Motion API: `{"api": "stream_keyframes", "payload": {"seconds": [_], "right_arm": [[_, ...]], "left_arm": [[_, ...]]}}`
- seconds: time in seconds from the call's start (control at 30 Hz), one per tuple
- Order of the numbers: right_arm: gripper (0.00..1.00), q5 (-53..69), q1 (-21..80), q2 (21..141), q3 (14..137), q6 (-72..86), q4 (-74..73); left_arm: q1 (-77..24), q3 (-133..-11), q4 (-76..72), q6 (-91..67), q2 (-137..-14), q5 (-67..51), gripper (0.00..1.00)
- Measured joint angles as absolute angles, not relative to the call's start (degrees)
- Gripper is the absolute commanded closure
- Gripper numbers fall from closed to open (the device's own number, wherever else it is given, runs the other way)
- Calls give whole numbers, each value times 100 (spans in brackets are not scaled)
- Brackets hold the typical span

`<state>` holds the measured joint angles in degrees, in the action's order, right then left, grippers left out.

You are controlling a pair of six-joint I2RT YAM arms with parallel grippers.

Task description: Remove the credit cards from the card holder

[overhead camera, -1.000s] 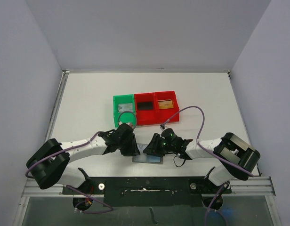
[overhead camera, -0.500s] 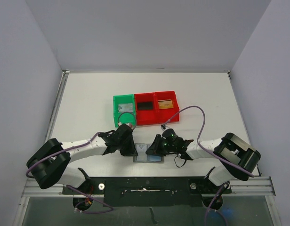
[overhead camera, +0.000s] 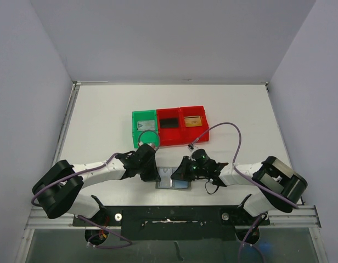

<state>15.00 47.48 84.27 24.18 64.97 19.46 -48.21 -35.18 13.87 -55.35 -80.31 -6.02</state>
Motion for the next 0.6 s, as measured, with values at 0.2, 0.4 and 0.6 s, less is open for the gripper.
{"api": "stream_keyframes", "payload": {"seconds": [0.2, 0.4, 0.6], "right_arm": [[100, 1664, 4576, 8012, 2244, 6488, 1914], [65, 1678, 4567, 7940, 2231, 6451, 1656], [62, 1549, 4807, 8289, 2591, 6477, 1323]], "left_arm": [[-4827, -3520, 1326, -5535, -8055, -602, 100], [-4827, -3542, 1319, -5533, -8075, -602, 100], [-4827, -3542, 1299, -5533, -8082, -604, 100]]}}
